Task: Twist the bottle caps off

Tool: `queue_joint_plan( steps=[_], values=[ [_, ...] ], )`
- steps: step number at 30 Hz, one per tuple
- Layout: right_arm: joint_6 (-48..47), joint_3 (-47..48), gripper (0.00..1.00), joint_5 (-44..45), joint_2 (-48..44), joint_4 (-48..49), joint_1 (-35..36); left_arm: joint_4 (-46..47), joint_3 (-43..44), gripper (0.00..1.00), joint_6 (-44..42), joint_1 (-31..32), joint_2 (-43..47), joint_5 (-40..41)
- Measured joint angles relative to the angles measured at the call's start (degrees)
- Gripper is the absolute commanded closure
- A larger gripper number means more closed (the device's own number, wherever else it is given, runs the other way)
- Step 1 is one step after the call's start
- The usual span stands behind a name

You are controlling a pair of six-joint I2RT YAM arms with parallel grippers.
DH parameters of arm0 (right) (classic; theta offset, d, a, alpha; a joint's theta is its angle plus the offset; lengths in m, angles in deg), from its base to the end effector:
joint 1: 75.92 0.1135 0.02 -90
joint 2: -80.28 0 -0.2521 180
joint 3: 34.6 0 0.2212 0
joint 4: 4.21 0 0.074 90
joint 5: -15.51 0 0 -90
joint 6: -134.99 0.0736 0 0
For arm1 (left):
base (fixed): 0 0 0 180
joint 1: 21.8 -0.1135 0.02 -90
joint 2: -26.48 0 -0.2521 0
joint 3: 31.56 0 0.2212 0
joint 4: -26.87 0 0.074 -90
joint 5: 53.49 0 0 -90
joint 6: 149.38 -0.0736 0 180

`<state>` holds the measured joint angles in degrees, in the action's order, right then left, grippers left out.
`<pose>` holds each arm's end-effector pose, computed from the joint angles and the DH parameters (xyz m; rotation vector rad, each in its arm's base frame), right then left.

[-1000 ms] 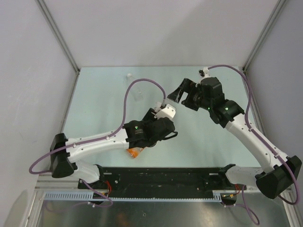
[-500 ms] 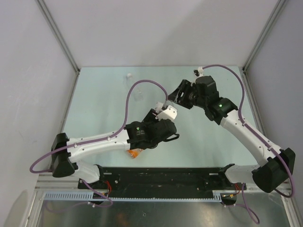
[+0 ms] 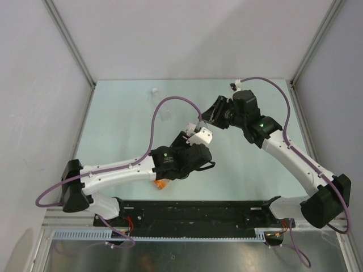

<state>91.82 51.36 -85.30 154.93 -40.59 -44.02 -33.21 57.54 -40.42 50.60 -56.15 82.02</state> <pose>0.2497 0.1717 0.3380 0.1519 2.1611 1.0308 0.1353 -0.2529 0.2874 0.7028 2.0561 0.1246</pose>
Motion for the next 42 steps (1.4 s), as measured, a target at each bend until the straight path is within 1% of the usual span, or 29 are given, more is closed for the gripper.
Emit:
queue_joint_plan(
  steps=[2,4,6,8,14,17,21,28,35,38,42],
  values=[
    [-0.3,0.0,1.00,0.0,0.0,0.0,0.0,0.0,0.0,0.84,0.0,0.0,0.0,0.0],
    [-0.7,0.0,1.00,0.0,-0.1,0.0,0.0,0.0,0.0,0.90,0.0,0.0,0.0,-0.2],
    [-1.3,0.0,1.00,0.1,-0.3,-0.1,0.0,0.1,0.1,0.96,0.0,0.0,0.0,-0.3],
    [-2.0,0.0,1.00,0.4,-0.8,-0.1,0.0,0.3,0.3,0.99,0.0,0.0,0.0,-0.7],
    [-3.9,-1.5,1.00,1.4,-4.0,1.2,-0.3,1.8,1.4,1.00,0.0,0.3,0.3,-2.8],
    [-3.9,-4.5,1.00,0.3,-6.3,3.8,-1.0,2.3,1.4,1.00,0.0,0.2,1.2,-6.1],
    [-2.4,-9.0,1.00,-3.4,-9.6,8.5,-2.8,2.8,1.4,1.00,-0.1,-0.1,3.3,-11.3],
    [0.9,-16.5,1.00,-12.0,-16.6,20.7,-6.7,5.3,1.2,1.00,-1.6,-0.6,8.6,-21.6],
    [3.6,-20.2,1.00,-21.3,-20.0,36.4,-9.2,12.0,-0.8,1.00,-2.4,-1.7,13.4,-32.2],
    [5.1,-21.7,1.00,-24.1,-20.2,42.9,-10.0,14.3,-1.6,1.00,-2.5,-1.9,14.2,-35.0],
    [6.6,-22.8,1.00,-26.5,-20.2,48.9,-10.6,16.5,-2.7,1.00,-2.6,-1.9,15.0,-36.5]
  ],
)
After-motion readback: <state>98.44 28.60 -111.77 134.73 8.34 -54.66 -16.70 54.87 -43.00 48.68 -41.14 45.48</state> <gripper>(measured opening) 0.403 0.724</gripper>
